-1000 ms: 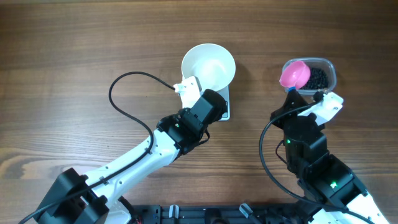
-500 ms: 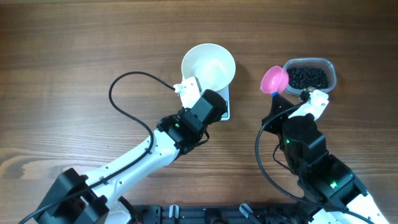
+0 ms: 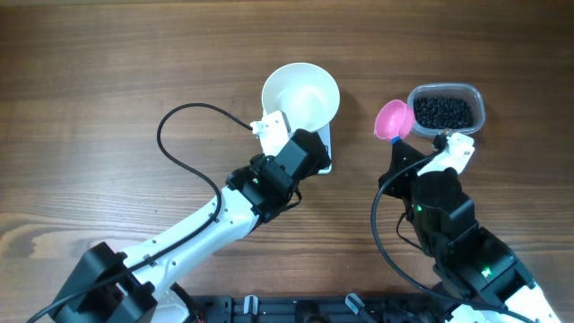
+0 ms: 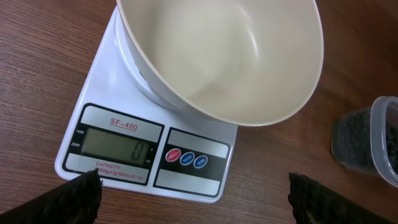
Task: Scoop item into bowl and weigh 150g on scale
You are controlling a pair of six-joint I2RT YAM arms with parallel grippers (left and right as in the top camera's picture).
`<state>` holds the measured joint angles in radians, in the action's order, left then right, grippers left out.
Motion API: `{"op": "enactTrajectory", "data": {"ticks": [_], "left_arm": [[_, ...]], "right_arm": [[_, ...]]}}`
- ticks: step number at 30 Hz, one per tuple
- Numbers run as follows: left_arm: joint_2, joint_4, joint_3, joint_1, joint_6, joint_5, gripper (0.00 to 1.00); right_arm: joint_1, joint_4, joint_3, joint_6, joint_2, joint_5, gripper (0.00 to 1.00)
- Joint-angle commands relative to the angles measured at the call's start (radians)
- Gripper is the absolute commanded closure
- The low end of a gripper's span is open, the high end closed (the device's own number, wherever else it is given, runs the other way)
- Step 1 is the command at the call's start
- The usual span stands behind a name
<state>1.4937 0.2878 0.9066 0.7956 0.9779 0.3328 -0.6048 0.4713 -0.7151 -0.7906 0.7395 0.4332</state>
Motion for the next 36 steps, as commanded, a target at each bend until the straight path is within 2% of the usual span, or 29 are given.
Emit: {"op": "enactTrajectory", "data": {"ticks": [1, 6, 14, 21, 26, 30, 36], "left_arm": [[-0.007, -0.002, -0.004, -0.003, -0.005, 0.020, 0.00], [-0.007, -0.002, -0.004, -0.003, -0.005, 0.020, 0.03], [-0.007, -0.002, -0.004, -0.003, -0.005, 0.020, 0.00], [-0.007, -0.002, -0.004, -0.003, -0.005, 0.016, 0.00], [-0.007, -0.002, -0.004, -0.003, -0.005, 0.016, 0.00], [-0.007, -0.002, -0.004, -0.001, -0.005, 0.016, 0.46], [-0.007, -0.002, -0.004, -0.001, -0.005, 0.016, 0.91]], "right_arm": [[0.003, 0.002, -0.013, 0.002, -0.010, -0.019, 0.96], [0.003, 0.002, -0.013, 0.002, -0.010, -0.069, 0.96], [0.003, 0.015, -0.013, 0.001, -0.010, -0.130, 0.96], [0.003, 0.094, -0.013, -0.084, -0.010, -0.146, 0.96], [0.003, 0.117, -0.013, -0.084, -0.010, -0.158, 0.96], [0.003, 0.114, -0.013, -0.085, -0.011, -0.158, 0.96], [0.003, 0.115, -0.013, -0.084, -0.010, -0.158, 0.96]]}}
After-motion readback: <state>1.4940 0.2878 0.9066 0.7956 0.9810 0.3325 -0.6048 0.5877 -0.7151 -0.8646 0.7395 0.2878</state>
